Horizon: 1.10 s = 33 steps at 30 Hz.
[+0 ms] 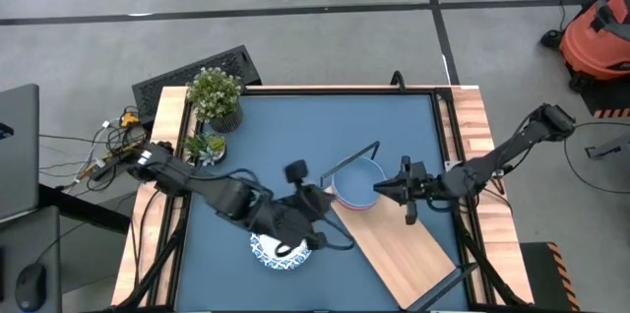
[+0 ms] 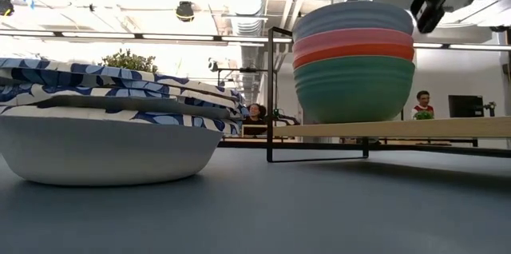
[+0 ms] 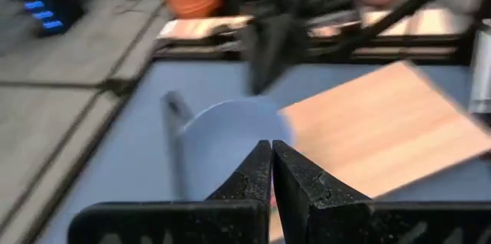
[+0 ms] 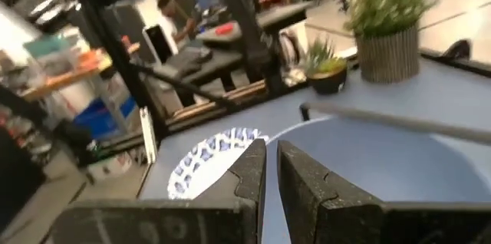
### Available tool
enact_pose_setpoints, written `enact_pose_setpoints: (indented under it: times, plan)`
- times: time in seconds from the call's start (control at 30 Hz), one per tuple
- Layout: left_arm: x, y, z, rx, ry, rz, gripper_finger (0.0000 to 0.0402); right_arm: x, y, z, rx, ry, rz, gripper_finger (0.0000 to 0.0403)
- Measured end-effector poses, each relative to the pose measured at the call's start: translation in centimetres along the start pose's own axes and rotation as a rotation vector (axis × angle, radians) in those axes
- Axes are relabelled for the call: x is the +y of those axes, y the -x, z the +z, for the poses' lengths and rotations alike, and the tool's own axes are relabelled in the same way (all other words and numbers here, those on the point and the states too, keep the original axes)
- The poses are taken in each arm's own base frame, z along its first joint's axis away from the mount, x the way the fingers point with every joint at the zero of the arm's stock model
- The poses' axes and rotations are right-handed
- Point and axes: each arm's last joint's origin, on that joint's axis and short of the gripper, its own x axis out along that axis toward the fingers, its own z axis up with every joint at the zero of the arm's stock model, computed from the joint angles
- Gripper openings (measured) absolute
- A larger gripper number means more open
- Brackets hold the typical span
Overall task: Place and stack bowls onto a shelf
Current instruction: Stack the blue bowl on top of the pink bowl on the shelf
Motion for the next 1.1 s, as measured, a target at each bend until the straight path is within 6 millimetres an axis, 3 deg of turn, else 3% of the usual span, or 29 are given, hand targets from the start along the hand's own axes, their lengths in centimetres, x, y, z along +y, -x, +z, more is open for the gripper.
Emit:
enact_pose_setpoints:
  times: [0.2,0.47,0.73,0.9,1.1]
  plan:
    - [-1.6,-3.6,-0.3,-0.031,-0.070,-0.109,0.0000,0.0,1.4,2.1,-0.132,-0.046,-0.002,0.0063]
    - [-3.8,-7.6,-1.1,-0.102,-0.035,-0.251,0.0000,-0.3,3.9,5.2,-0.288,-0.102,-0.029,0.0063]
    - [-5.9,-10.9,-2.8,-0.145,0.126,-0.132,0.0000,-0.5,5.9,6.7,-0.341,-0.051,0.015,0.0063]
    - [-6.4,-10.4,-1.2,-0.319,0.246,-0.172,0.0000,-0.9,7.4,7.5,-0.380,-0.030,0.053,0.0063]
    - [-5.9,-7.2,0.8,-0.404,0.240,-0.111,0.0000,-1.3,8.5,8.0,-0.394,-0.005,0.087,0.0063]
